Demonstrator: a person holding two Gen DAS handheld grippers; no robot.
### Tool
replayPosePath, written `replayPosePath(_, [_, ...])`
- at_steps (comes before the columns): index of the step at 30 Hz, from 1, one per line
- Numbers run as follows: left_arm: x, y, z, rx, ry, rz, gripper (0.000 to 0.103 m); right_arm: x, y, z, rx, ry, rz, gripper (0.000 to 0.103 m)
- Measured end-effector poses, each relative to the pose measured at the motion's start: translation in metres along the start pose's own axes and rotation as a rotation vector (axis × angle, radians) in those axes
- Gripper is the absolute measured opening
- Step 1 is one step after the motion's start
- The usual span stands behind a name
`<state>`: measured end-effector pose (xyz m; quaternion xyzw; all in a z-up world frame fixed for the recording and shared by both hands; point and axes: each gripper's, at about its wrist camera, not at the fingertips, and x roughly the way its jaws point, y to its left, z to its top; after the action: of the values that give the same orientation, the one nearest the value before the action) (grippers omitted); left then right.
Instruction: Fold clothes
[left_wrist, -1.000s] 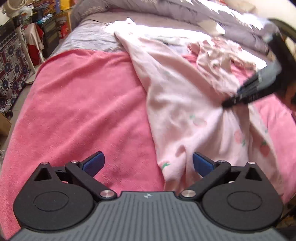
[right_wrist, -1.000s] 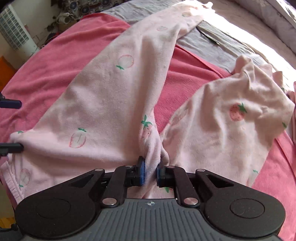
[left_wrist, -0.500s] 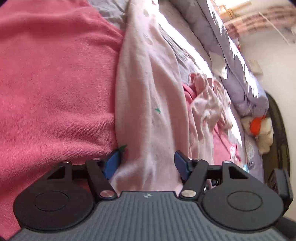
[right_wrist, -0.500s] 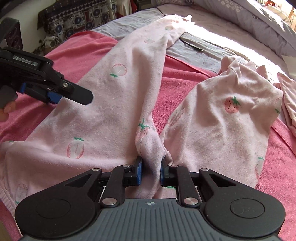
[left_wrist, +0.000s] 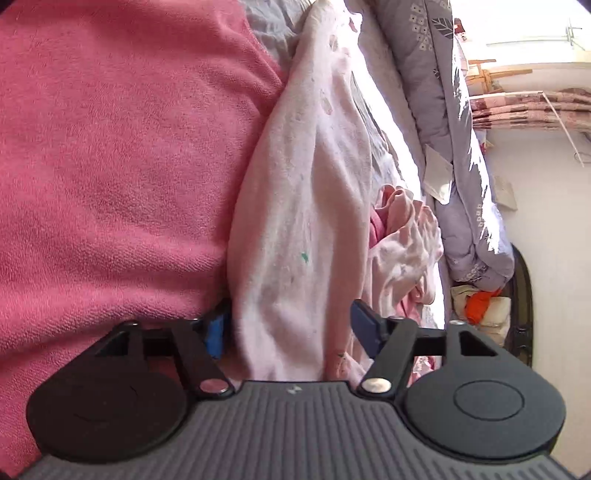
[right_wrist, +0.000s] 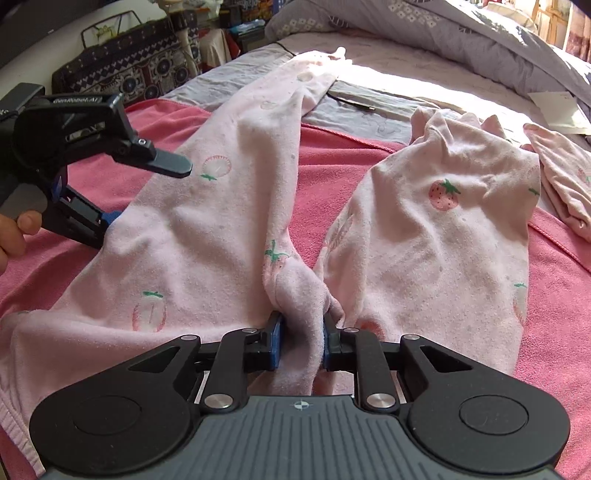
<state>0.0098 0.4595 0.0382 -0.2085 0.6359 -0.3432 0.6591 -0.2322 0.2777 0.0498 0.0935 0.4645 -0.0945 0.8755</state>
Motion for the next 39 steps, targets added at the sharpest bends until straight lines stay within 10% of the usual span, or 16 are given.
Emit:
replayPosePath(1, [-0.003,-0.006,0.001,0.033,-0.008,0.062,0.001,0.000,0.001,0.000,-0.004,0.000,-0.005,0.022])
replayPosePath(7, [-0.060,-0.025,0.012,0.193,-0.134,0.118,0.001,0.003,-0.001,0.001,0.013,-0.014,0.011,0.030])
replayPosePath(15, [-0.061,-0.002,0.013,0.335,-0.107,0.425,0.022,0.008,0.012,-0.002,-0.034,-0.044,-0.011,0.043])
replayPosePath(22, [-0.097,-0.029,-0.017,0.612,-0.268,0.786,0.038,0.005,0.015,-0.004,-0.040,-0.064,-0.015,0.049])
replayPosePath(28, [-0.129,-0.029,-0.094,0.842,-0.106,0.636,0.045,-0.032,0.017,-0.007,-0.004,-0.077,-0.025,0.061])
replayPosePath(39, [-0.124,-0.005,-0.171,0.407,0.033,0.389,0.051,-0.126,-0.011,-0.112,0.398,0.134,-0.048,0.063])
